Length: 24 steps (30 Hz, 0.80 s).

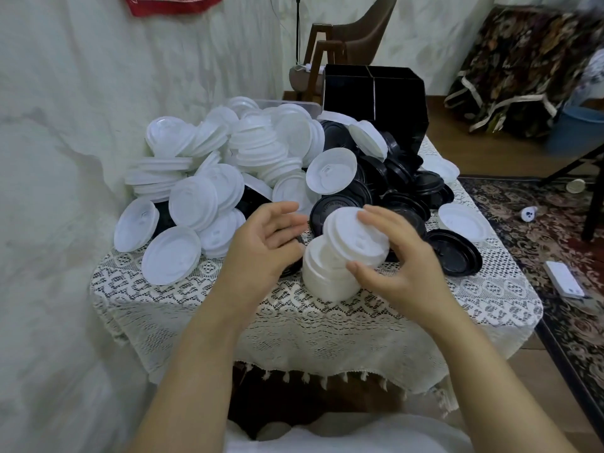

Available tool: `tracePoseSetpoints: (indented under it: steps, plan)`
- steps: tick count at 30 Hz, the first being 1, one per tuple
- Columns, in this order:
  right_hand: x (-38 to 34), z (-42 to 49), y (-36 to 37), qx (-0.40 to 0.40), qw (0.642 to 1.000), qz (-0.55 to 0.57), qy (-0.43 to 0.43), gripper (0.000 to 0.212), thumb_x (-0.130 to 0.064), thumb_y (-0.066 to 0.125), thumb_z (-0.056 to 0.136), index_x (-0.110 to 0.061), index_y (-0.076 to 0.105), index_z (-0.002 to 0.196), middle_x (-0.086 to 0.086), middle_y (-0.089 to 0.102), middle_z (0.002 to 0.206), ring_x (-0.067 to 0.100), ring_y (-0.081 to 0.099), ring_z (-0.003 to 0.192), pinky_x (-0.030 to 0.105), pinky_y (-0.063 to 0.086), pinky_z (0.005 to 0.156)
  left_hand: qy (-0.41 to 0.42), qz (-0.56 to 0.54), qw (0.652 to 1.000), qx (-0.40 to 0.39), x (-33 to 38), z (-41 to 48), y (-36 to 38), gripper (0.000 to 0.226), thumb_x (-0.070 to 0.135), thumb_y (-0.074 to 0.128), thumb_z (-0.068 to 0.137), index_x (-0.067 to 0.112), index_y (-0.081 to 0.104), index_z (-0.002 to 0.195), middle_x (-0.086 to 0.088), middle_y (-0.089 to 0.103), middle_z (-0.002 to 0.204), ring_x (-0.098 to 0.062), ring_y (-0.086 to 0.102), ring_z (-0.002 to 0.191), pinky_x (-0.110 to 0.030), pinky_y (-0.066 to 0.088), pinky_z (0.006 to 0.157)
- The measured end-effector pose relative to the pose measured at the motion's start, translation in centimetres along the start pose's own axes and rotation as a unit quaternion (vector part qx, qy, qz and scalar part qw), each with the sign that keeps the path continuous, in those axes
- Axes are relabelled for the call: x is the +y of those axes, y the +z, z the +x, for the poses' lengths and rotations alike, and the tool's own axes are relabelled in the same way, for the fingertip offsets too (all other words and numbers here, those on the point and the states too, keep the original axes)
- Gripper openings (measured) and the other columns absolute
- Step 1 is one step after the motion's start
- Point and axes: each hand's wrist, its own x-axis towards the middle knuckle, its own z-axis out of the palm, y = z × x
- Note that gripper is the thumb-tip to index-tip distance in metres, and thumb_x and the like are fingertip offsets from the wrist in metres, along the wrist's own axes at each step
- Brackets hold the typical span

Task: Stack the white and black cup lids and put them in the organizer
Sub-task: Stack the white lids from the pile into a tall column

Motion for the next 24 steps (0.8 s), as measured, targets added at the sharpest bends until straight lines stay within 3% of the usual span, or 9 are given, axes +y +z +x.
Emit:
tracePoseSetpoints:
  steps: [6,9,14,24]
  plan:
    - [0.2,0.2,1.2,-0.097,0.994,-0.051,0.016,0.066,-0.015,0.079,0.077,-0.030,0.051,0.134,-0.013,0.041,0.145,-0.009,0.032,0.133,0.008,0.025,0.108,-0.015,0.060,0.996,-0.061,-0.5,-0.1,0.1,0.058,-0.016,0.061,0.081,0.020,0.056,0.125,0.003,0.061,0.129,-0.003,0.056,0.121,-0.031,0.042,0.108]
    - [0.2,0.2,1.3,-0.118,0.990,-0.068,0.029,0.067,-0.019,0.078,0.077,-0.037,0.047,0.133,-0.017,0.040,0.145,-0.008,0.029,0.135,0.005,0.021,0.108,-0.023,0.093,0.993,-0.068,-0.7,0.0,0.4,0.061,-0.016,0.061,0.080,0.021,0.055,0.128,0.005,0.058,0.133,0.000,0.052,0.123,-0.026,0.040,0.109]
    - [0.5,0.0,1.3,-0.124,0.989,-0.064,0.047,0.068,-0.019,0.078,0.079,-0.025,0.049,0.140,-0.018,0.038,0.146,-0.022,0.026,0.128,0.000,0.020,0.104,-0.034,0.136,0.986,-0.094,-1.0,0.0,0.7,0.065,-0.013,0.062,0.081,0.019,0.050,0.137,0.009,0.055,0.135,0.003,0.050,0.124,-0.008,0.040,0.099]
    - [0.9,-0.2,1.3,-0.144,0.986,-0.061,0.060,0.071,-0.019,0.078,0.081,-0.025,0.045,0.144,-0.027,0.031,0.145,-0.032,0.021,0.122,-0.003,0.023,0.099,-0.018,0.266,0.958,-0.107,-2.1,0.4,0.8,0.069,0.009,0.072,0.082,0.029,0.044,0.142,0.015,0.047,0.140,-0.003,0.046,0.128,-0.028,0.039,0.109]
